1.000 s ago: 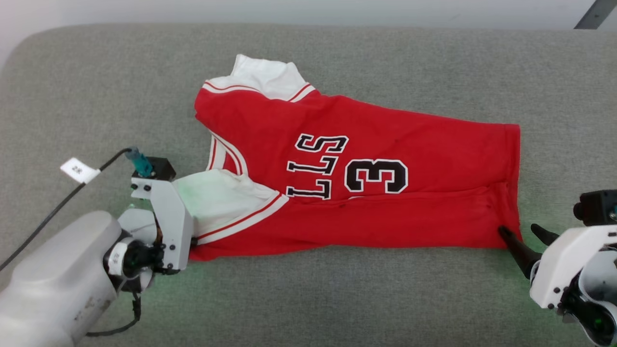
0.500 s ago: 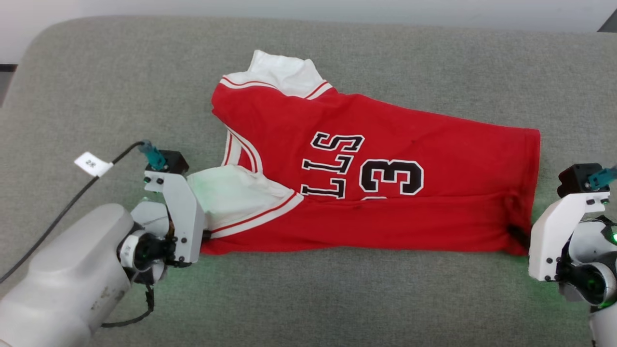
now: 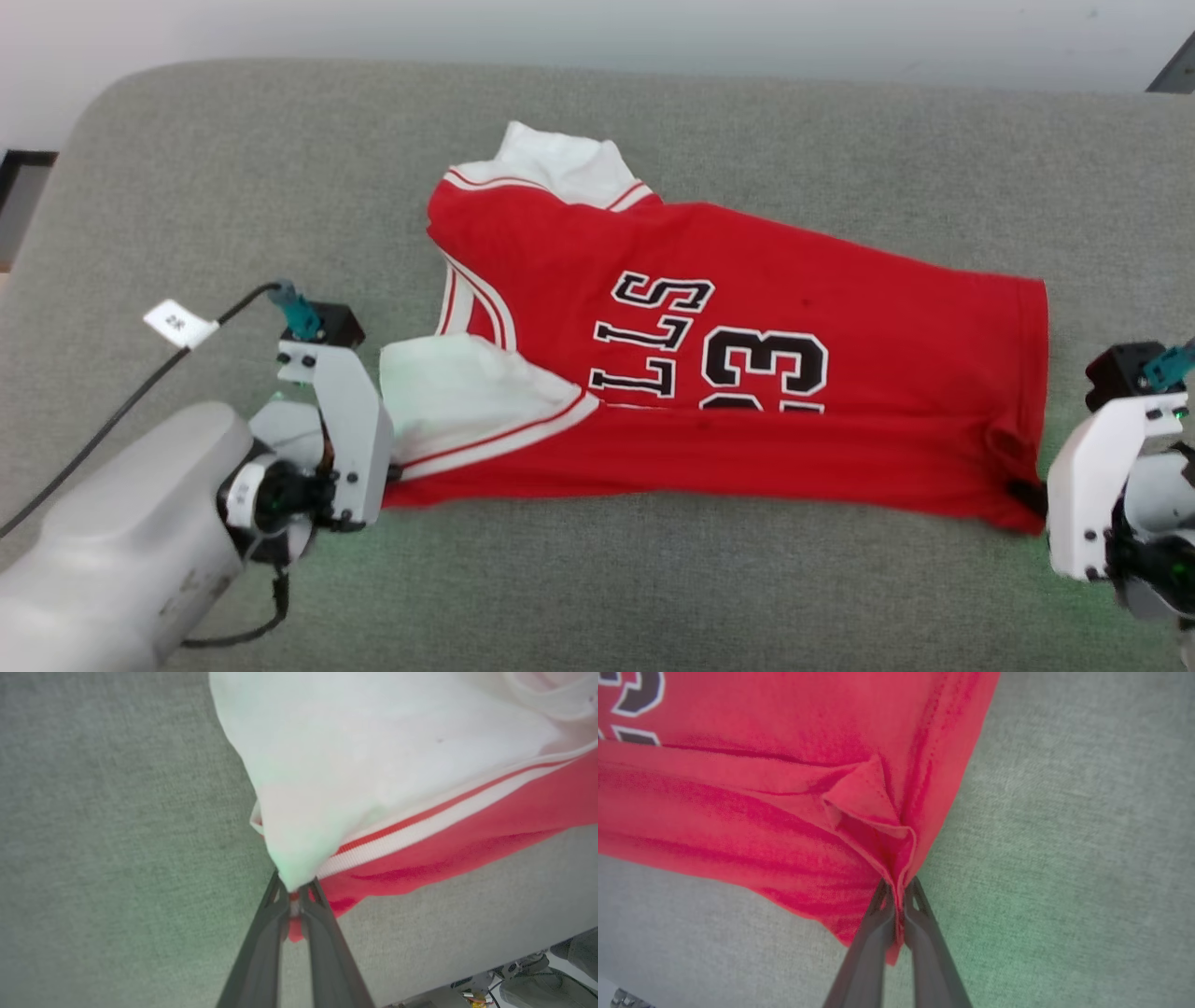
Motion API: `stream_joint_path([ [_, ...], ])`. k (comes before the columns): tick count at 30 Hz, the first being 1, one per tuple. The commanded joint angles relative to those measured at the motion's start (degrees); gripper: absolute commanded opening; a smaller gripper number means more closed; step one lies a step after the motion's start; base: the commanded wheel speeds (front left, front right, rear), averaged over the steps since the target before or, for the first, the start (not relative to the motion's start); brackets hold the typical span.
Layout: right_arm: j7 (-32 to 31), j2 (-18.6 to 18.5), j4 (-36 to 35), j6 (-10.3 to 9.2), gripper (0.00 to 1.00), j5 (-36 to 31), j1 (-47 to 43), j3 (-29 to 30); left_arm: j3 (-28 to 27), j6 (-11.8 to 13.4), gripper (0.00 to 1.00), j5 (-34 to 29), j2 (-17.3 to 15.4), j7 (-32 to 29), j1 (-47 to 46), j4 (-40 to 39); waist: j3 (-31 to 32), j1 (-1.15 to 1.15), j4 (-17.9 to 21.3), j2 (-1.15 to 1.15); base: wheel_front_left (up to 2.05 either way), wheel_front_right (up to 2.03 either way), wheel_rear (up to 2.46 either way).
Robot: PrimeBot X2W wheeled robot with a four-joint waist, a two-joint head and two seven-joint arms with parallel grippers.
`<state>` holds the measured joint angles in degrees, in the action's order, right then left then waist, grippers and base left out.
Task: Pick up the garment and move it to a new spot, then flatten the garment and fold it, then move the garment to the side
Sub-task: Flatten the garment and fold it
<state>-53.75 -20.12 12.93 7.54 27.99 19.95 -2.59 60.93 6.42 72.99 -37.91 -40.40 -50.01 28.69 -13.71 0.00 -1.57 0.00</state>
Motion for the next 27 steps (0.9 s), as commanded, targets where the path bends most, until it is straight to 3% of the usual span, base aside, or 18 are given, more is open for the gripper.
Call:
stream_joint_path([
  [1, -1.1, -1.05, -0.05, -0.12, 0.0, 0.29, -1.93, -0.5, 0.48, 0.92, 0.0, -0.14, -1.17, -0.61, 1.26, -0.55, 0.48, 0.0, -0.02, 0.0, 0.0, 0.0, 0.0],
  [8, -5.79, -5.05, -6.89, -0.11, 0.0, 2.69, -5.57, -0.25, 1.77, 6.78, 0.0, -0.97, -7.21, -4.42, 3.36, -13.4, 1.22, 0.0, 0.02, 0.0, 0.0, 0.0, 0.0],
  [14, -9.8, -6.16, -10.96, -0.11, 0.0, 4.12, -9.64, 1.51, 2.54, 12.3, 0.0, -1.02, -11.47, -5.77, 6.47, -24.13, 0.71, 0.0, 0.03, 0.0, 0.0, 0.0, 0.0],
  [22, -9.42, -3.81, -12.4, -0.11, 0.0, 3.0, -12.63, 2.43, 3.24, 14.88, 0.0, -0.42, -11.75, -4.18, 10.38, -27.84, -0.06, 0.0, 0.27, 0.0, 0.0, 0.0, 0.0],
  [24, -8.94, -3.53, -12.03, -0.1, 0.0, 2.48, -12.59, 1.74, 3.38, 14.69, 0.42, -0.53, -11.18, -3.56, 10.77, -27.23, -0.12, 0.0, 0.34, 0.0, 0.0, 0.0, 0.0],
  [25, -8.62, -3.5, -11.9, -0.1, 0.14, 2.5, -12.47, 1.32, 3.31, 14.59, 0.71, -0.38, -10.97, -3.49, 10.92, -26.91, -0.17, 0.0, 0.41, 0.0, 0.0, 0.0, 0.0],
  [26, -8.2, -3.47, -11.77, -0.1, 0.4, 2.47, -12.31, 1.1, 3.12, 14.61, 1.0, 0.13, -10.68, -3.45, 11.07, -26.6, -0.2, 0.0, 0.41, 0.0, 0.0, 0.0, 0.0],
  [27, -7.96, -3.37, -11.6, -0.1, 0.55, 2.48, -12.13, 0.93, 3.0, 14.58, 1.0, 0.13, -10.51, -3.37, 11.07, -26.38, -0.19, 0.0, 0.44, 0.0, 0.0, 0.0, 0.0],
])
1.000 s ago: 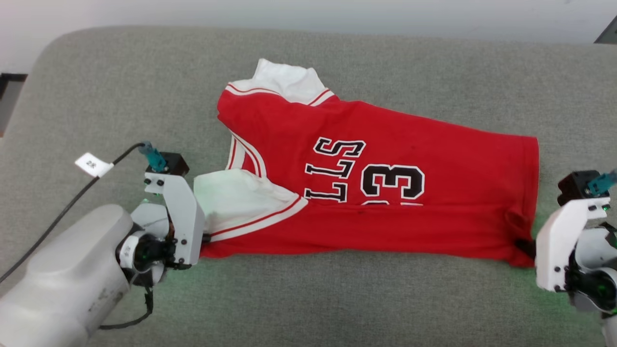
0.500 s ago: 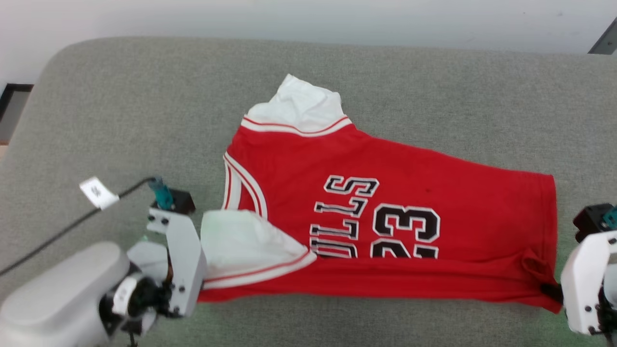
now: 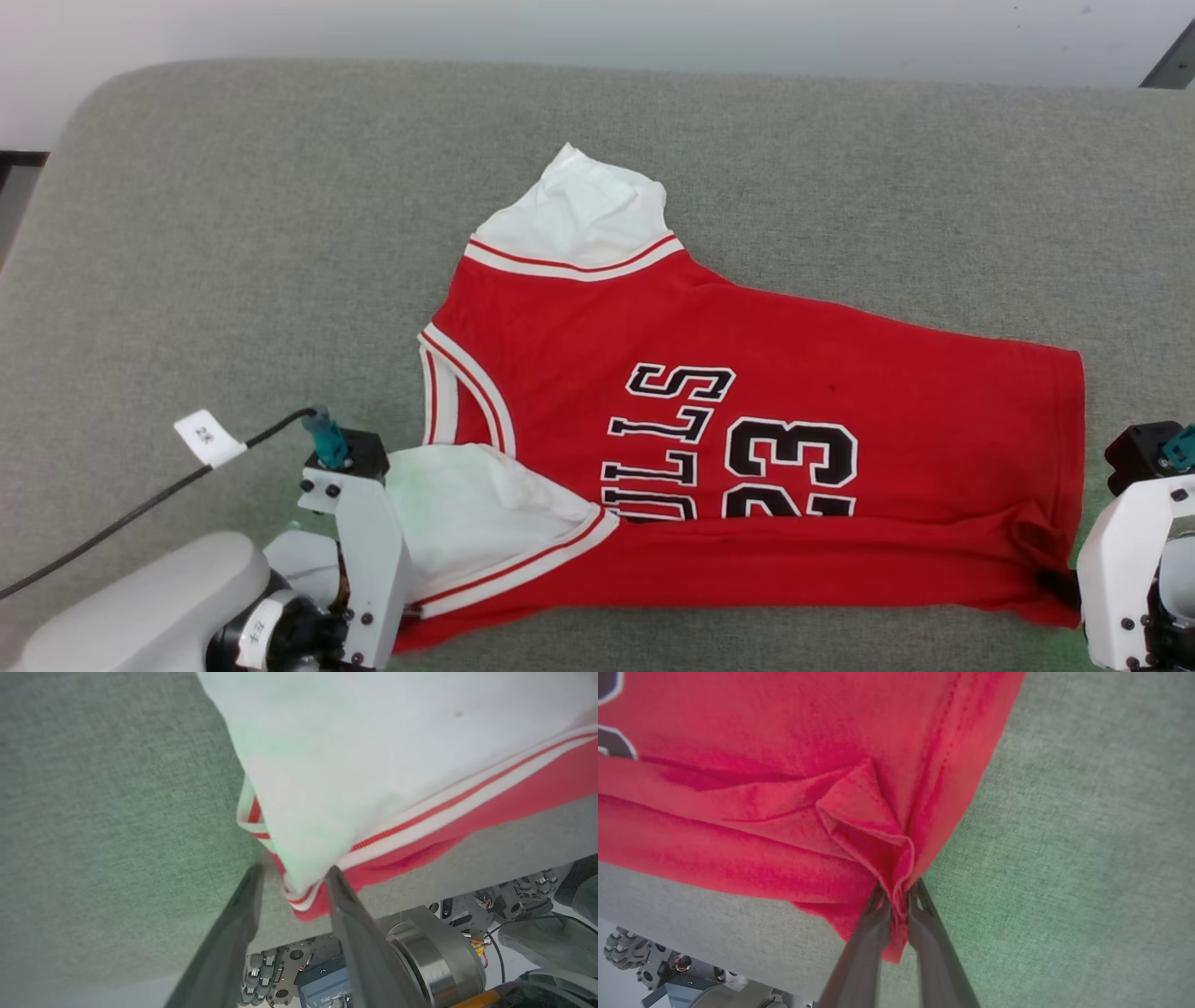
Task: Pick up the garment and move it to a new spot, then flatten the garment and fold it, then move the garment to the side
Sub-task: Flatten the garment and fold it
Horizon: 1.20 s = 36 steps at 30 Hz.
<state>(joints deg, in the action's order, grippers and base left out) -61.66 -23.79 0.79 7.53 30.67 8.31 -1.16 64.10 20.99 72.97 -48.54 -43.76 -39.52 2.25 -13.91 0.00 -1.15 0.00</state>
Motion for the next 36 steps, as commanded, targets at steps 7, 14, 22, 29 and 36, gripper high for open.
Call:
stream_joint_path([
  [7, 0.45, 0.46, 0.39, -0.09, 1.0, 0.45, 0.45, 0.05, -1.21, 1.15, 1.0, -0.14, -1.64, -2.13, -2.7, -0.37, 0.27, 0.0, 0.34, 0.0, 0.0, 0.0, 0.0],
  [14, 5.7, 2.66, -3.49, -0.09, 1.0, -0.08, 1.25, 4.14, -3.7, 1.73, 1.0, -0.97, -3.38, -5.27, -9.4, -3.39, -0.07, 0.0, 0.68, 0.0, 0.0, 0.0, 0.0],
  [22, 26.07, 8.11, -7.84, -0.08, 1.0, -4.5, 5.21, 5.81, -7.58, -5.17, 1.0, -5.33, 0.44, 1.29, -18.73, 3.18, -2.5, 0.0, 3.65, 0.0, 0.0, 0.0, 0.0],
  [29, 44.7, 9.77, -7.25, -0.09, 1.0, -8.27, 8.58, 2.15, -9.68, -11.46, 1.0, -8.22, 3.74, 8.02, -24.39, 12.66, -5.94, 0.0, 7.35, 0.0, 0.0, 0.0, 0.0],
  [36, 61.11, 12.05, -3.71, -0.09, 1.0, -11.26, 11.22, -0.41, -11.33, -18.0, 1.0, -10.38, 6.66, 13.4, -30.8, 23.04, -10.69, 0.0, 11.15, 0.0, 0.0, 0.0, 0.0],
])
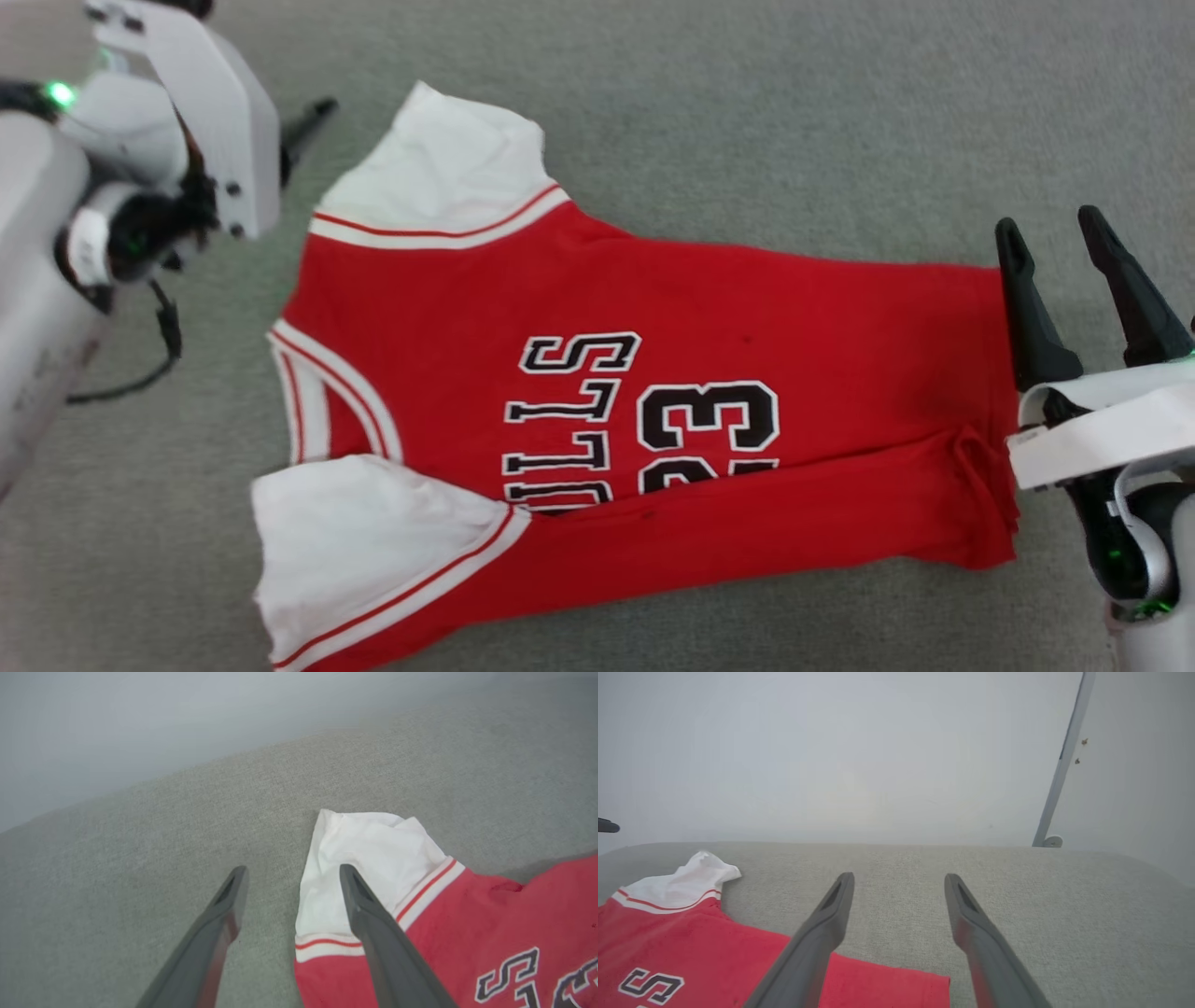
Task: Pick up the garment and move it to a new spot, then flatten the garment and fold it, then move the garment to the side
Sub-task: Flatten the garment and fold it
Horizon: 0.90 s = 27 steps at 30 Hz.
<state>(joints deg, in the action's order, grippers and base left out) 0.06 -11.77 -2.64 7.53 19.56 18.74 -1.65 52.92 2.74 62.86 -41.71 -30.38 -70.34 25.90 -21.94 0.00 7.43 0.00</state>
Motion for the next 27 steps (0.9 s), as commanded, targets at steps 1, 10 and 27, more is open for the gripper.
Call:
stream_joint_path([
  [1, 0.68, 0.51, 0.32, -0.09, 1.0, -0.3, 1.05, 0.05, -0.23, -0.42, 1.0, -0.35, 0.22, 0.3, -0.86, 0.74, -3.29, 0.0, 3.04, 0.0, 0.0, 0.0, 0.0],
  [10, 4.8, 2.43, 5.26, -0.09, 1.0, -0.05, 2.27, -2.58, 0.78, -6.09, 1.0, -0.45, 3.44, -3.25, -7.53, 11.03, -7.65, 0.0, 5.87, 0.0, 0.0, 0.0, 0.0],
  [27, 2.14, 3.24, 6.25, -0.09, 1.0, -0.07, 4.21, -4.12, 5.38, -6.99, 0.0, -1.03, 10.91, -11.27, -9.08, 25.82, -8.8, 0.0, 6.95, 0.0, 0.0, 0.0, 0.0],
])
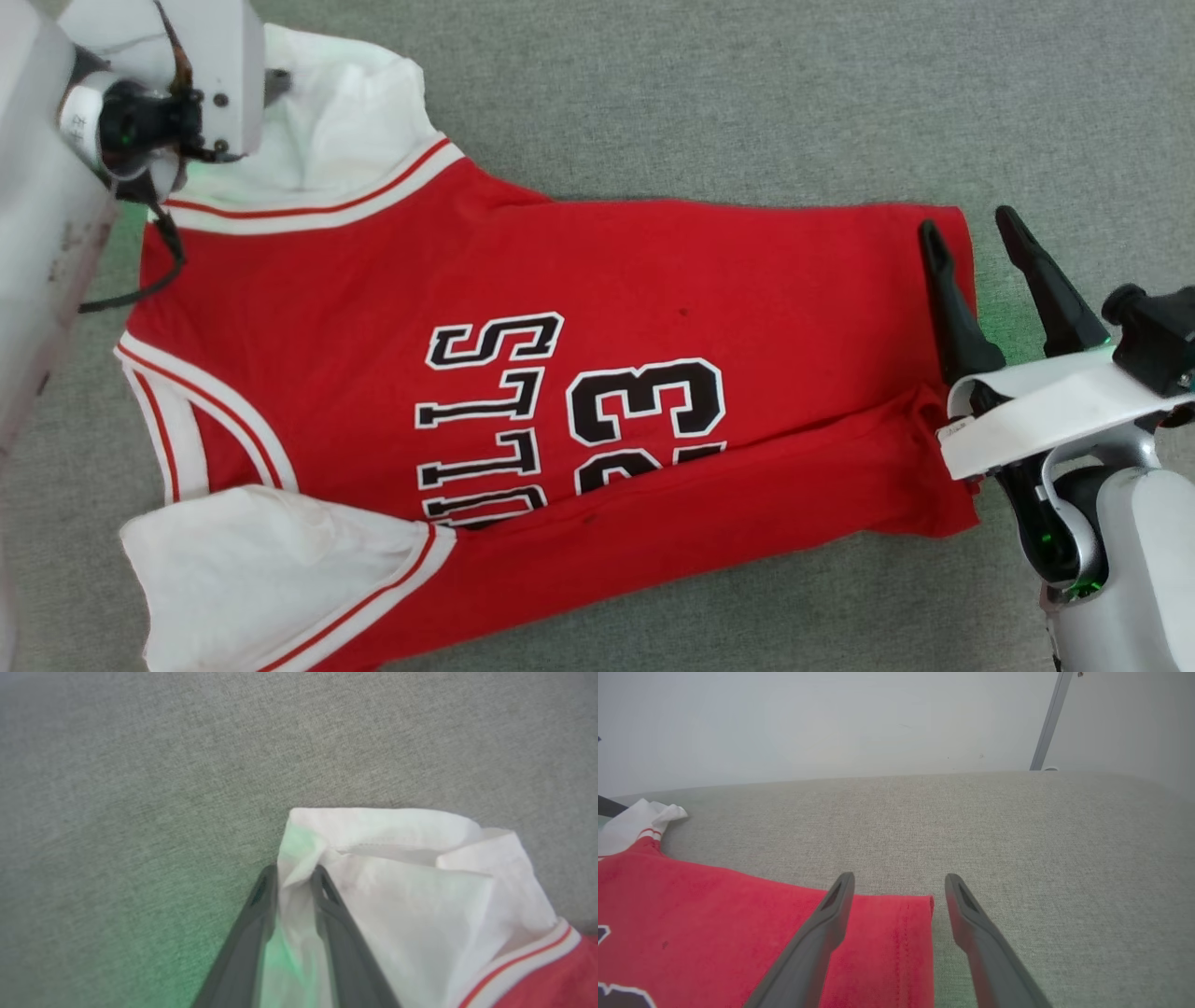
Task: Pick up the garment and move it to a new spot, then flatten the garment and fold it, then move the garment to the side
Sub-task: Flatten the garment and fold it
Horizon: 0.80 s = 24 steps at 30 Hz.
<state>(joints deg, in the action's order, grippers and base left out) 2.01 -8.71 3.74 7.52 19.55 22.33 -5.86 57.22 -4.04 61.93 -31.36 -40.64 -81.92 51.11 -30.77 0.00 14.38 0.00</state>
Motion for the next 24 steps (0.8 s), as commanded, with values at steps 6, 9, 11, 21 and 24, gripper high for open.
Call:
stream_joint_path([
  [6, -9.67, 0.58, -1.57, -0.08, 1.0, 1.27, 1.57, 0.19, 1.21, -0.33, 0.0, -0.96, 0.98, 0.51, 0.65, 3.11, 0.0, 0.0, -0.17, 0.0, 0.0, 0.0, 0.0],
  [9, -17.0, 0.0, -2.09, -0.08, 1.0, 1.49, 3.41, 0.45, 1.29, -0.76, 0.0, -1.01, 1.3, 0.87, 0.19, 3.8, -0.09, 0.0, -0.5, 0.0, 0.0, 0.0, 0.0],
  [11, -21.48, -0.43, -2.03, -0.08, 1.0, 1.07, 5.31, 0.74, 1.27, -0.96, 0.0, -0.89, 1.59, 1.07, -0.07, 4.26, -0.16, 0.0, -0.85, 0.0, 0.0, 0.0, 0.0],
  [21, -44.31, -1.26, 5.0, -0.07, 1.0, -1.44, 13.05, 2.55, 1.45, -1.95, 0.0, -0.67, 3.85, 2.37, -1.53, 5.04, -1.11, 0.0, -3.51, 0.0, 0.0, 0.0, 0.0],
  [24, -50.38, -1.22, 6.94, -0.06, 0.89, -0.56, 13.46, 1.79, 1.38, -2.21, 0.0, -0.45, 4.15, 3.03, -1.81, 5.24, -1.21, 0.0, -4.05, 0.0, 0.0, 0.0, 0.0],
])
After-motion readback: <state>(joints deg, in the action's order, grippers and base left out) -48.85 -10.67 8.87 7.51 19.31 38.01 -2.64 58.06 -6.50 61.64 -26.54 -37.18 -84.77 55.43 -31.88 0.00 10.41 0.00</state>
